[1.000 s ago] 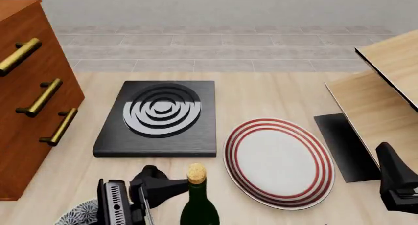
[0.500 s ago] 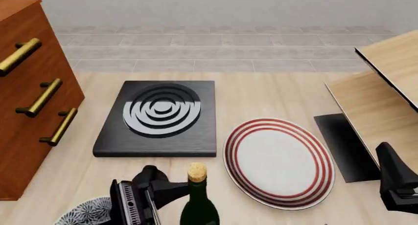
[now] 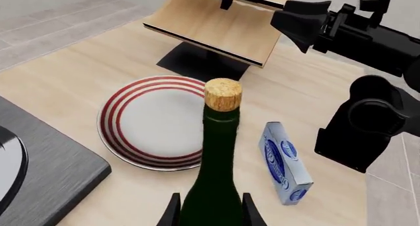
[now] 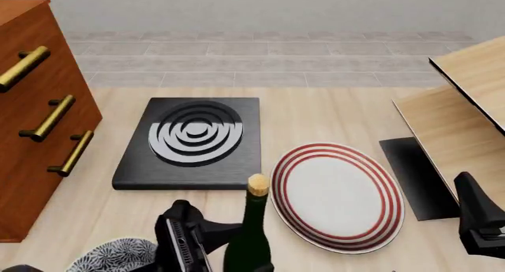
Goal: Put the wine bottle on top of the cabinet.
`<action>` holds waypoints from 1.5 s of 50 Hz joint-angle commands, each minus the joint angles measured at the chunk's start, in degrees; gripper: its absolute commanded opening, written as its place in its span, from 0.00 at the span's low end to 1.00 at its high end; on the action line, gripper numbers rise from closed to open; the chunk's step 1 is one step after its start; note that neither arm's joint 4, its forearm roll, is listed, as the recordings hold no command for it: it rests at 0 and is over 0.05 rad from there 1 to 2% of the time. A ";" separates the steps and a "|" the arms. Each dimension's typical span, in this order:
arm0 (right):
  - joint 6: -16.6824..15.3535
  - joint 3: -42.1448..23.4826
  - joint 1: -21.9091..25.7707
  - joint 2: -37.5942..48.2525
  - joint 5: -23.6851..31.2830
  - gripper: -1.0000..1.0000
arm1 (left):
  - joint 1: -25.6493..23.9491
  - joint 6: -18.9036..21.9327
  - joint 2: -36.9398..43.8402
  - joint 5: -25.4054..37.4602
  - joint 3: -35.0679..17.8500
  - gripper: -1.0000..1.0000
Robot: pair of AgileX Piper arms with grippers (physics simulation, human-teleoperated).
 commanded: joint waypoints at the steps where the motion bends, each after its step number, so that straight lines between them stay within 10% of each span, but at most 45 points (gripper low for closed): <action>1: 0.01 0.00 0.00 -0.01 0.01 1.00 | 0.07 0.21 2.42 0.04 -0.43 0.00; 41: 0.00 0.00 0.00 0.01 0.00 1.00 | 0.50 2.91 -11.58 6.56 2.19 0.00; 75: 0.02 0.00 0.01 0.01 -0.01 1.00 | 2.31 5.59 -38.63 35.44 -5.40 0.00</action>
